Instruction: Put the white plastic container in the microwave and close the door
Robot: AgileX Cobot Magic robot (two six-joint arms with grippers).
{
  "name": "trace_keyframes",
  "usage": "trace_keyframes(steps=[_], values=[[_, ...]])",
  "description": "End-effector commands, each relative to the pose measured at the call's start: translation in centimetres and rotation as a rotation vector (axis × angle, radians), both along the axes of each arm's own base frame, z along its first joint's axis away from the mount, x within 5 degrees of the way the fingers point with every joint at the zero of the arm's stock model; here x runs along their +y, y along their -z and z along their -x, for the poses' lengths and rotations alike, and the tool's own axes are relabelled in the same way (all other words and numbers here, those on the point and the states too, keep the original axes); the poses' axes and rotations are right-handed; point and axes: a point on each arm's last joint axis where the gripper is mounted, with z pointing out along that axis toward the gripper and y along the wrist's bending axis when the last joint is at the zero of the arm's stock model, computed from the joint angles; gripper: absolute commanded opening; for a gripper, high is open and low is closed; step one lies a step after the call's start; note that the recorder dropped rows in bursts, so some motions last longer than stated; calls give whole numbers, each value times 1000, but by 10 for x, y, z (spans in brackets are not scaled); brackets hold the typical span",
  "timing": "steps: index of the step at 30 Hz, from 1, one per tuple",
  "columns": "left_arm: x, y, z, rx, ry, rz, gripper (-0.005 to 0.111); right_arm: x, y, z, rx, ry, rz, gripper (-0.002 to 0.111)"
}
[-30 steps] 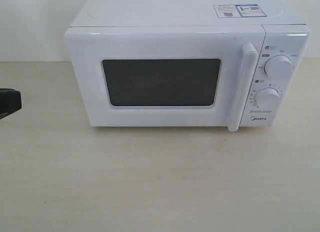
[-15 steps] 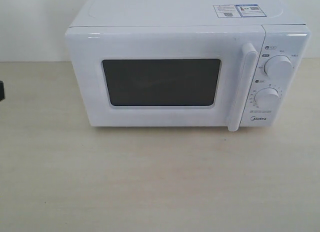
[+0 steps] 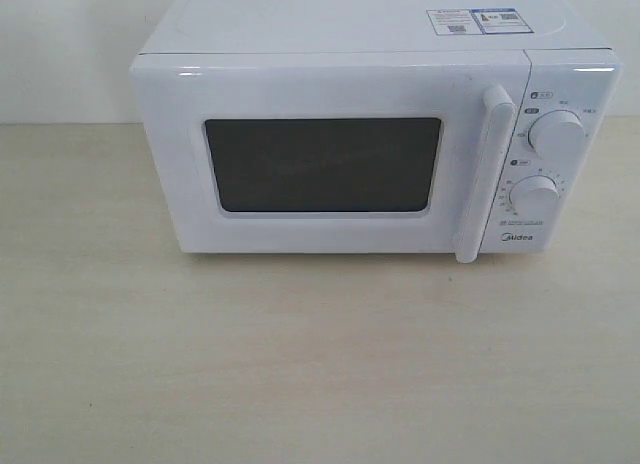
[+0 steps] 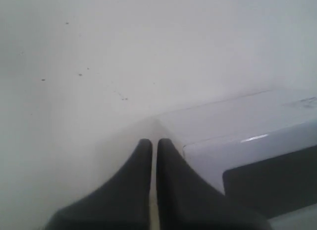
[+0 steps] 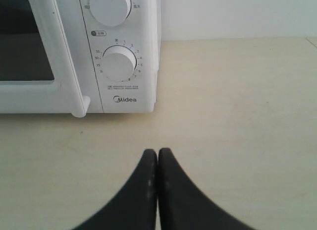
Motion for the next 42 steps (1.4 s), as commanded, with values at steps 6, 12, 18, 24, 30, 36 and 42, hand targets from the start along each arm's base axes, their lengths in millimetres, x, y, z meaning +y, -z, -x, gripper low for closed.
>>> trace_keyframes(steps=[6, 12, 18, 24, 30, 36, 42], values=[[8, 86, -33, 208, -95, 253, 4, 0, -1, 0, -8, 7, -1, 0], [8, 109, -37, 356, -62, 787, 4, 0, -1, 0, -8, 7, -1, 0], [15, 113, -37, 304, -176, 351, 4, 0, -1, 0, -8, 7, -1, 0], [16, 116, -37, 289, -193, 214, 4, 0, -1, 0, -8, 7, -1, 0], [16, 116, -37, 290, -194, 204, 4, 0, -1, 0, -8, 6, 0, 0], [16, 121, -37, 352, -197, 179, 4, 0, -1, 0, -8, 6, 0, 0], [15, 125, -36, 395, -198, 169, 4, 0, -1, 0, -8, 6, 0, 0]])
